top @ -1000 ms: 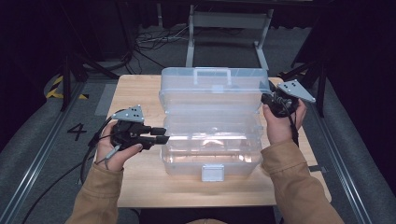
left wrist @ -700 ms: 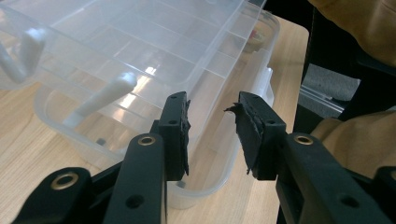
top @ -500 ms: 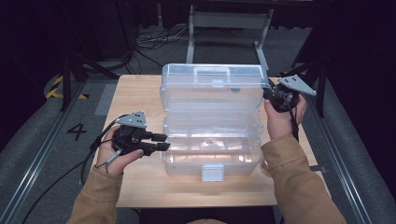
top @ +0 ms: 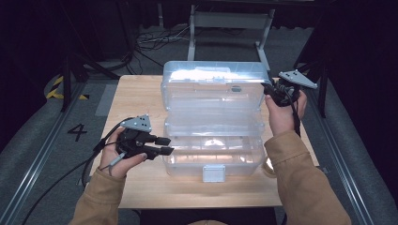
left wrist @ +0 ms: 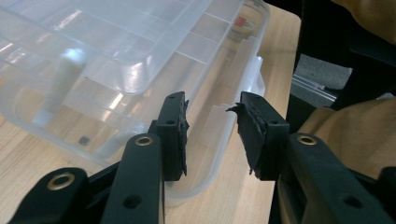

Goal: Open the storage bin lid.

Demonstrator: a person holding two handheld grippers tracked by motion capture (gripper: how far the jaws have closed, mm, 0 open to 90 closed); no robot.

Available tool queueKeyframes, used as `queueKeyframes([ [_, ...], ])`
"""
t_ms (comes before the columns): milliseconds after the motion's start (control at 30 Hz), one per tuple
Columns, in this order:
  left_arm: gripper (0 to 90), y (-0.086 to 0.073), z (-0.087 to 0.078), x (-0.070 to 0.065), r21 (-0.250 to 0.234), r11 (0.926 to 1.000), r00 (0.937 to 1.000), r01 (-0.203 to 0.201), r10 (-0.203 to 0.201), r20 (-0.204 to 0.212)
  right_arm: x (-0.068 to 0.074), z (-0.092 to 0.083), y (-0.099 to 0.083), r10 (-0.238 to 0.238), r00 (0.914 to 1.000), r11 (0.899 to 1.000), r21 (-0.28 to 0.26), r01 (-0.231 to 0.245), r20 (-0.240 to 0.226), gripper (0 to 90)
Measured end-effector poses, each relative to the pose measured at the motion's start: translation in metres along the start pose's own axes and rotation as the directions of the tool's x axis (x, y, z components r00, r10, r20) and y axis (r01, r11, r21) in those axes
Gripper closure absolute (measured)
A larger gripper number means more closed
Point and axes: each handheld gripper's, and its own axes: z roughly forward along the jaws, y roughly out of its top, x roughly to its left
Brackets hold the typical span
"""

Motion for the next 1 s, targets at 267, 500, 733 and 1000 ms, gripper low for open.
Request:
queueKeyframes([
  [267, 61.9, -0.001, 0.017, -0.005, 0.052, 0.9980, 0.9989, -0.038, 0.036, 0.031, -0.001, 0.003, 0.002, 0.001, 1.0000, 1.000, 0.010, -0.001, -0.006, 80.9],
  [500, 61.9, -0.005, 0.034, -0.011, 0.092, 0.9921, 0.9958, -0.085, 0.082, 0.042, -0.002, 0.004, 0.002, 0.003, 0.9999, 1.000, 0.011, -0.003, -0.013, 80.5],
  [733, 62.4, -0.009, 0.054, -0.013, 0.144, 0.9840, 0.9943, -0.104, 0.100, 0.039, -0.003, 0.006, 0.003, 0.009, 0.9998, 1.000, 0.011, -0.009, -0.018, 80.2],
  [1000, 62.4, -0.013, 0.069, -0.010, 0.203, 0.9740, 0.9940, -0.101, 0.090, 0.063, -0.004, 0.008, 0.003, 0.013, 0.9996, 1.000, 0.014, -0.013, -0.025, 79.9],
])
